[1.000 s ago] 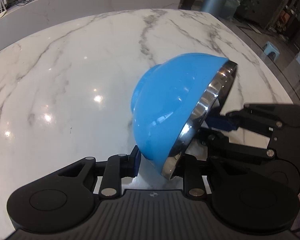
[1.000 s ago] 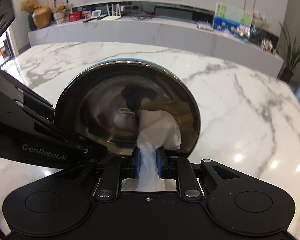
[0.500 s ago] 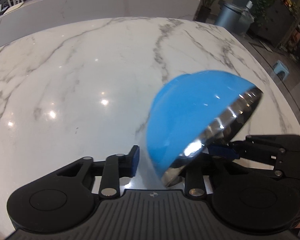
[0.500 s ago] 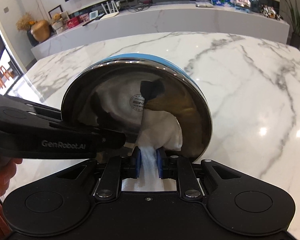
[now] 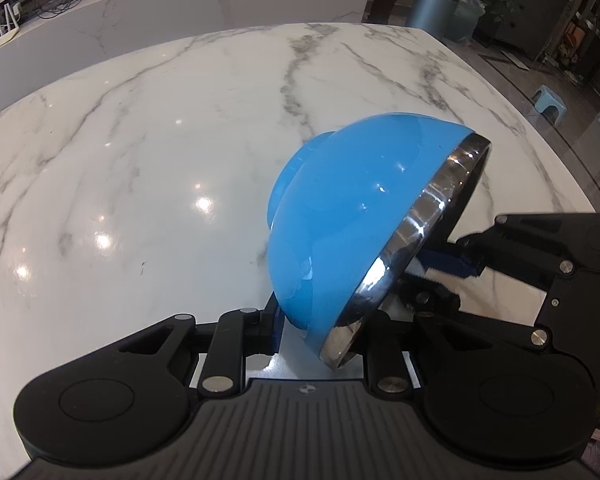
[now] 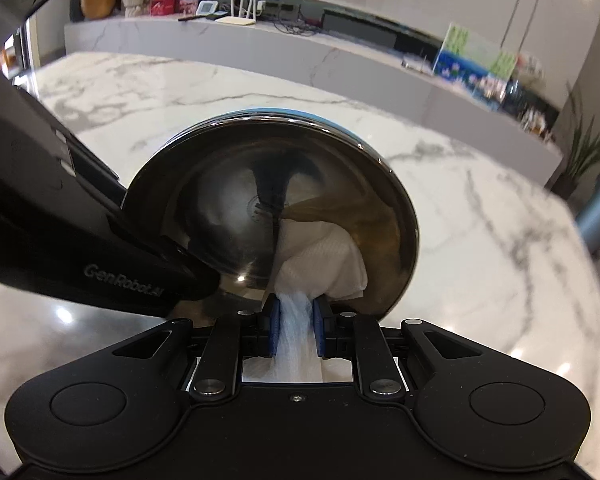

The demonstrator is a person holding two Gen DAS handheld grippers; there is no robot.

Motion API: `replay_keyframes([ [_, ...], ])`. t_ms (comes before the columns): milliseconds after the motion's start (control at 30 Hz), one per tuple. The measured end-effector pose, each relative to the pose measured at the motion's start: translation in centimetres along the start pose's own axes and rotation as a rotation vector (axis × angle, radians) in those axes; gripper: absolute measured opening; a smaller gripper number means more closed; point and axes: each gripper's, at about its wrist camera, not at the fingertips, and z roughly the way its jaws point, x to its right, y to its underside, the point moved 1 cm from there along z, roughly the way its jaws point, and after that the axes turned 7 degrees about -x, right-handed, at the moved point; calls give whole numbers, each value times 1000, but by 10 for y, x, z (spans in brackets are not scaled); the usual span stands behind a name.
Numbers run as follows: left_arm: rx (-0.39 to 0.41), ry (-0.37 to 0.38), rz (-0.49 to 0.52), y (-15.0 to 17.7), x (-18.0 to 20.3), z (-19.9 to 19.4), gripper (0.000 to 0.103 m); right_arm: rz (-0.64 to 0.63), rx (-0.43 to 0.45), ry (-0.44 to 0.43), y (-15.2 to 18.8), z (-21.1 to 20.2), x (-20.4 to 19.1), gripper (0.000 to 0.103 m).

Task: Clean bowl

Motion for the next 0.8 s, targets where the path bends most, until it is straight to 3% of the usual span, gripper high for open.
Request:
replay_keyframes([
  [133, 5, 0, 7, 0, 0, -1, 19, -41, 4, 40, 2, 2, -7, 15],
  [267, 24, -19, -8, 0, 0, -1, 27, 47, -10, -22, 2, 4, 3, 15],
  [567, 43, 10, -98, 1, -4, 4, 31, 167, -41, -128, -2, 5, 15, 15],
  [733, 43, 12, -101, 0, -5, 6, 29, 198, -50, -180, -3, 7, 20, 15],
  [800, 35, 16, -82, 0, -4, 6, 23, 188, -49, -178, -5, 8, 20, 15],
])
